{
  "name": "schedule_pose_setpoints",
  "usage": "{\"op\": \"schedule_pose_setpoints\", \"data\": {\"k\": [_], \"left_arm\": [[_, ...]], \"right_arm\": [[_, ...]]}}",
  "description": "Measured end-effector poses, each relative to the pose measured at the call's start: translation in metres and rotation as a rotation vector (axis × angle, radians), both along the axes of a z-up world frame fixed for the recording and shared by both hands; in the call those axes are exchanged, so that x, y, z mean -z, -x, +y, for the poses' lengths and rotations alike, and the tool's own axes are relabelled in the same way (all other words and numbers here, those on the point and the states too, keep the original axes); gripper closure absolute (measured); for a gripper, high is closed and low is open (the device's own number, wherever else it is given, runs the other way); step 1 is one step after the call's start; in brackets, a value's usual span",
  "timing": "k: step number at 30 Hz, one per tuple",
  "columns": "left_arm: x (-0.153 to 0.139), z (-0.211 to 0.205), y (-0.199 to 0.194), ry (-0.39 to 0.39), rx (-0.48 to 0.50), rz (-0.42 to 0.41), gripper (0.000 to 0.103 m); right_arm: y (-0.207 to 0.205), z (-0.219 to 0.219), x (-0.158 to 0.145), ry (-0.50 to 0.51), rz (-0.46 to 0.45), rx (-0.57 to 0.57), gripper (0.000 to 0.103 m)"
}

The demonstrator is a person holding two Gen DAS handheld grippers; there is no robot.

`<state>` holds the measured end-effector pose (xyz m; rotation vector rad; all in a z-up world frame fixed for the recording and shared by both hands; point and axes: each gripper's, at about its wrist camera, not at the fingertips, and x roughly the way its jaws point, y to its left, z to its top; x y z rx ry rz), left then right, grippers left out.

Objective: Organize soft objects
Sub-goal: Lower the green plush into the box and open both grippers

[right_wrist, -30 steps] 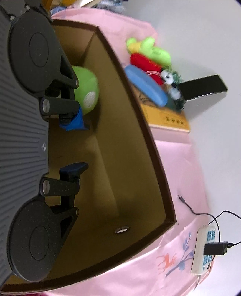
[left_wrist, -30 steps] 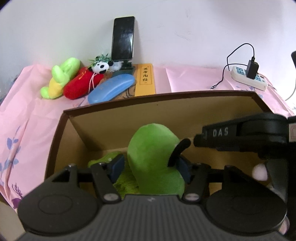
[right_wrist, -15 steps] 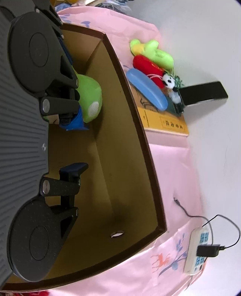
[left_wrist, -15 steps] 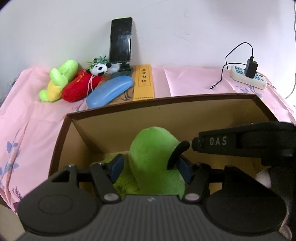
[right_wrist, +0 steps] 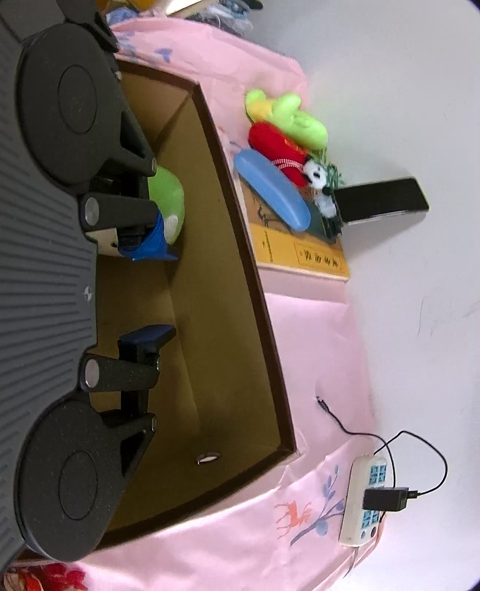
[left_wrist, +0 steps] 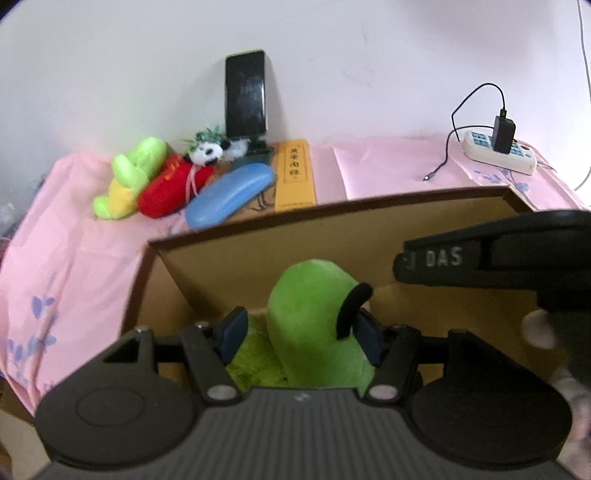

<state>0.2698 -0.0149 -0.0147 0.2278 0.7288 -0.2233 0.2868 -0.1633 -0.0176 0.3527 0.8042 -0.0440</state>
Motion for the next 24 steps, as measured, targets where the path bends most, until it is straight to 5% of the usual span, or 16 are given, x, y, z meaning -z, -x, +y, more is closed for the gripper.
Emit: {"op": "schedule_pose_setpoints", "data": {"k": [7, 24], "left_arm": [[-0.03, 0.002, 0.03, -0.026, -0.067, -0.089, 0.037], [-0.063, 0.023, 0.116, -0.006, -0.197, -0.139, 0.035]], "right_arm": [[0.029, -0.015, -0.023, -0.036, -0.061, 0.01, 0.081], [0.108, 0.008, -0.043, -0.017, -0.149, -0.09, 0.081]]}}
